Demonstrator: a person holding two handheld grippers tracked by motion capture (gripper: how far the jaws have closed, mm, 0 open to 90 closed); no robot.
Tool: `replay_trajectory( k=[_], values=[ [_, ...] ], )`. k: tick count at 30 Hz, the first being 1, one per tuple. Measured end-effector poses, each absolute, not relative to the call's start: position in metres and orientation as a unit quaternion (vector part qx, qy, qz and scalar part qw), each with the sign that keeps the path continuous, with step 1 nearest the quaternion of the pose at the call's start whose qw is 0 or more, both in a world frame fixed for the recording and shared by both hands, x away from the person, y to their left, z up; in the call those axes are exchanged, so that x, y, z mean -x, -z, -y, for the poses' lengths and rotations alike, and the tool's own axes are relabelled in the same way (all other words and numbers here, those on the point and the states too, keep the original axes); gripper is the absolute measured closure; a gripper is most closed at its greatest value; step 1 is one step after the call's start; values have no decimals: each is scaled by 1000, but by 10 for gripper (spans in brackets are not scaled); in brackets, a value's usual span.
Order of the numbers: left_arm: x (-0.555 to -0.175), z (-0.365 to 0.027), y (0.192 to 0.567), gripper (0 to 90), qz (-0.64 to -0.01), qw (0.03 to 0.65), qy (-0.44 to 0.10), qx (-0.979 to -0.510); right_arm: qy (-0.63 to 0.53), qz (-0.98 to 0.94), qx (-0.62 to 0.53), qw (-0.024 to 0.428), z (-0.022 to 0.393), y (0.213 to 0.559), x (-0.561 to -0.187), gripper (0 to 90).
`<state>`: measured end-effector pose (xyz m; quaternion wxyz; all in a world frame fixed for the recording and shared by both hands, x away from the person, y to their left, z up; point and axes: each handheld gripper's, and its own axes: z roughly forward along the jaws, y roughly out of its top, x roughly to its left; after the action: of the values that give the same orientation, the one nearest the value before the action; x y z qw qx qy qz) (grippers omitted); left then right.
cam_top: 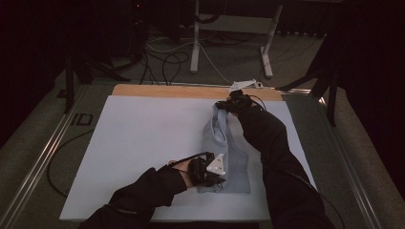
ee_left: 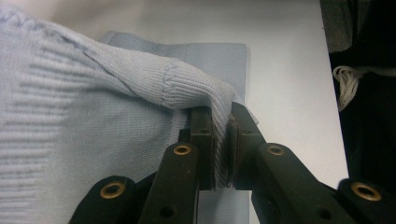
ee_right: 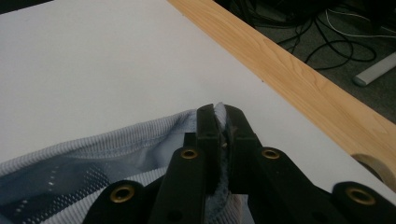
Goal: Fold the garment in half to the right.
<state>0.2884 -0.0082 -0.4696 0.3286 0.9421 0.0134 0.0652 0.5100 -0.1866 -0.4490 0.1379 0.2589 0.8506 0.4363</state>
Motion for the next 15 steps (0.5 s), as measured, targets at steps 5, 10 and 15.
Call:
replay_trajectory(
  k=[5, 10, 15],
  values=[
    [-290, 17, 473, 843, -13, 325, -63, -944, -440, -848, -263, 133, 198, 455, -511, 866],
    [-290, 29, 481, 842, -19, 322, -61, -945, -443, -848, -262, 124, 200, 461, -514, 864],
    [-294, 37, 488, 841, -28, 317, -62, -946, -442, -848, -269, 116, 200, 473, -518, 860]
  ],
)
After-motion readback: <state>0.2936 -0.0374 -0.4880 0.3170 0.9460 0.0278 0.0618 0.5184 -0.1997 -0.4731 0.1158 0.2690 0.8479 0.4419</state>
